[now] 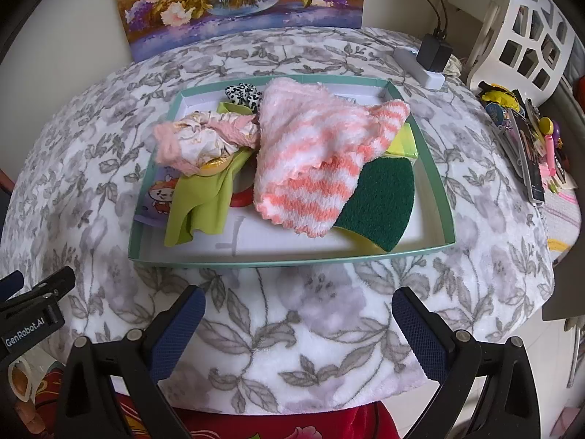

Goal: Organize soft objects

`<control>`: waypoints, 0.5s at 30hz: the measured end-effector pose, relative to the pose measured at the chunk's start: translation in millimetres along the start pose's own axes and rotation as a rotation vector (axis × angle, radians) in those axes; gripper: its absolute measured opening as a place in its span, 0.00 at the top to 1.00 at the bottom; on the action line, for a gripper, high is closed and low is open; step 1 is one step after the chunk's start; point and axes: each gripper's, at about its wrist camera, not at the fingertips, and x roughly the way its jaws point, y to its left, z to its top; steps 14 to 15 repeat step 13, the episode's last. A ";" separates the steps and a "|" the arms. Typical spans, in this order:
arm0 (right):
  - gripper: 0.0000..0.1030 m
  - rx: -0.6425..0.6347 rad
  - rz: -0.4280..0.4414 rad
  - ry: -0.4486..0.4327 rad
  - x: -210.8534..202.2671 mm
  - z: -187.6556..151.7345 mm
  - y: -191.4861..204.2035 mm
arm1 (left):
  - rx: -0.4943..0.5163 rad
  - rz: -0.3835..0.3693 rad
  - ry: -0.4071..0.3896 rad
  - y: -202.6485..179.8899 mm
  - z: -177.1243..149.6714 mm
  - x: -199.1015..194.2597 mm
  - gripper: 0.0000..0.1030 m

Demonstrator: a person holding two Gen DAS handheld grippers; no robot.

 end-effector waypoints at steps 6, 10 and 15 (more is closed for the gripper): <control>0.00 0.001 -0.001 0.000 0.3 0.2 -0.7 | -0.003 0.004 -0.001 0.8 0.1 -0.6 0.07; 0.00 -0.001 -0.001 0.002 0.4 0.4 -1.9 | -0.004 0.001 -0.008 1.1 -0.3 -2.5 0.07; 0.00 -0.001 -0.001 0.002 0.4 0.3 -2.2 | -0.002 -0.010 -0.011 0.2 0.4 -3.3 0.07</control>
